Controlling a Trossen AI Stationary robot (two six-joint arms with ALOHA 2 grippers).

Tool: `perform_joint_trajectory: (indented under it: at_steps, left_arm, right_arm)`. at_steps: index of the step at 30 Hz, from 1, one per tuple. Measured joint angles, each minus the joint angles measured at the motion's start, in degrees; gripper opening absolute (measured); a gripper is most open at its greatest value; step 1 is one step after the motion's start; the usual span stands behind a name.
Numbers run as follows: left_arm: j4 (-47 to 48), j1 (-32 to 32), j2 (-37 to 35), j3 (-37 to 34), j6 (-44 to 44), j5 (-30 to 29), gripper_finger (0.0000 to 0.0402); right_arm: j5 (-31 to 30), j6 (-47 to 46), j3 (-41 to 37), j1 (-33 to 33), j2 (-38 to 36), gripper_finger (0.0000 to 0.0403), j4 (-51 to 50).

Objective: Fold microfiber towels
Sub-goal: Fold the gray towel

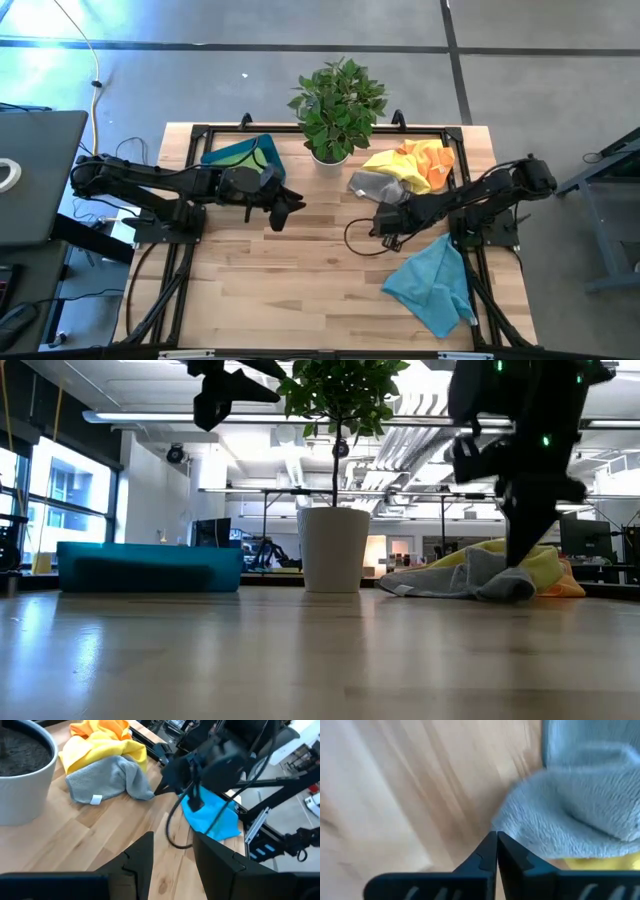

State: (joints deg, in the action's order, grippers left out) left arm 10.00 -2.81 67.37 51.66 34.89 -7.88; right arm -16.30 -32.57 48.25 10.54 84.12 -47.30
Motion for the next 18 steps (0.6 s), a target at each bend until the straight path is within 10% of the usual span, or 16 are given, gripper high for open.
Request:
perform_joint_trajectory:
  at_steps: [18]
  left_arm:
    - [-0.33, 6.54, 0.02, -0.04, -6.62, -0.33, 0.0127]
  right_arm:
    - [2.63, -6.54, 8.12, 3.13, -6.56, 0.0045, -1.05]
